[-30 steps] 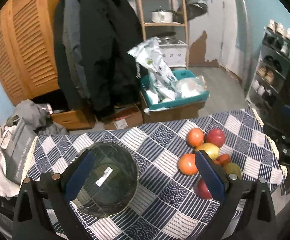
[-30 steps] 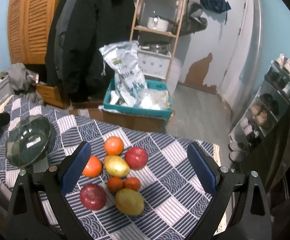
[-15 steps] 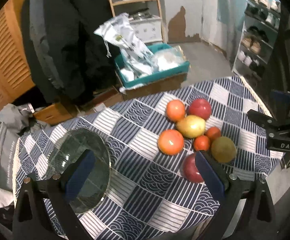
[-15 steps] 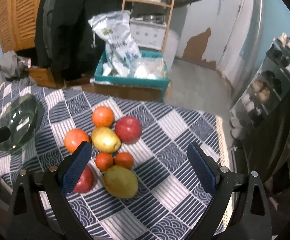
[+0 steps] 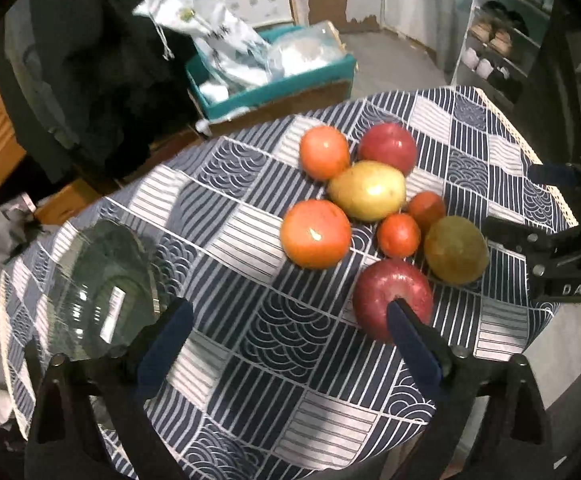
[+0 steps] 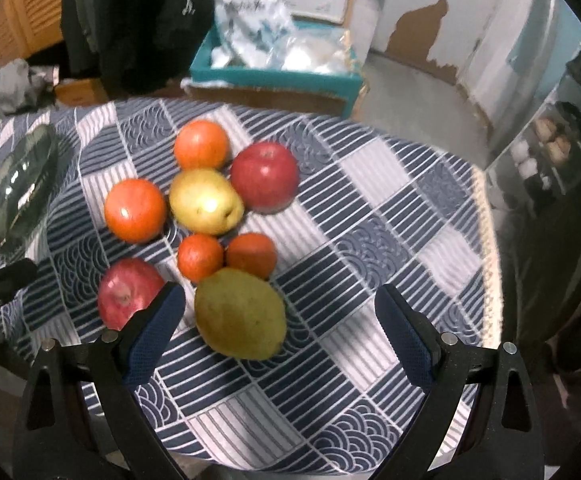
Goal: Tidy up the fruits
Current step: 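Grasp the red apple with the left tool while the right tool grasps the green pear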
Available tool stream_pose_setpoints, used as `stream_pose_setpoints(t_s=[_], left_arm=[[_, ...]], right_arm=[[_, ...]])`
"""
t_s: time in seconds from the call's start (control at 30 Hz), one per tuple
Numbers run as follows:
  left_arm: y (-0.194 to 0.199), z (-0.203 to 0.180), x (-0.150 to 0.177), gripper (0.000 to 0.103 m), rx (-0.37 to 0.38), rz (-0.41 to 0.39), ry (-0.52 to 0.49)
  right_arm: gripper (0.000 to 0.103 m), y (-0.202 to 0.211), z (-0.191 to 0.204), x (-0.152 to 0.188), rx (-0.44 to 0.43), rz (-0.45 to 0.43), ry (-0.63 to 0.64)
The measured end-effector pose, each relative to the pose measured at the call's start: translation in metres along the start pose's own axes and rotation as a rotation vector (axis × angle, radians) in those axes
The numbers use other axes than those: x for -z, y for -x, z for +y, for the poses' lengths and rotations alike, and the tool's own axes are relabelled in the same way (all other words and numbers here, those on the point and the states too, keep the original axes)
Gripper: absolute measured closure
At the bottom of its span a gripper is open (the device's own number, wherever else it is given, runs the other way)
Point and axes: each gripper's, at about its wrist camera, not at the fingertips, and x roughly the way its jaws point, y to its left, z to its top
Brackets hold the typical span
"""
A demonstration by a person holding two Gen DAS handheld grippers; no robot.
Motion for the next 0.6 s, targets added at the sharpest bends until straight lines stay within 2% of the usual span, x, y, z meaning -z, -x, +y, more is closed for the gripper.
stream_pose_setpoints(t_s=[0.37, 0.6], left_arm=[[-0.032, -0.007, 0.000, 0.008, 0.048, 0.069, -0.003], [-0.042, -0.010, -0.005, 0.008, 0.076, 0.085, 0.001]], right_arm=[[0.008, -0.055, 0.008, 0.008, -0.022, 0.149, 0.054], [0.009, -0.072, 0.005, 0.007, -0.122, 0.197, 0.026]])
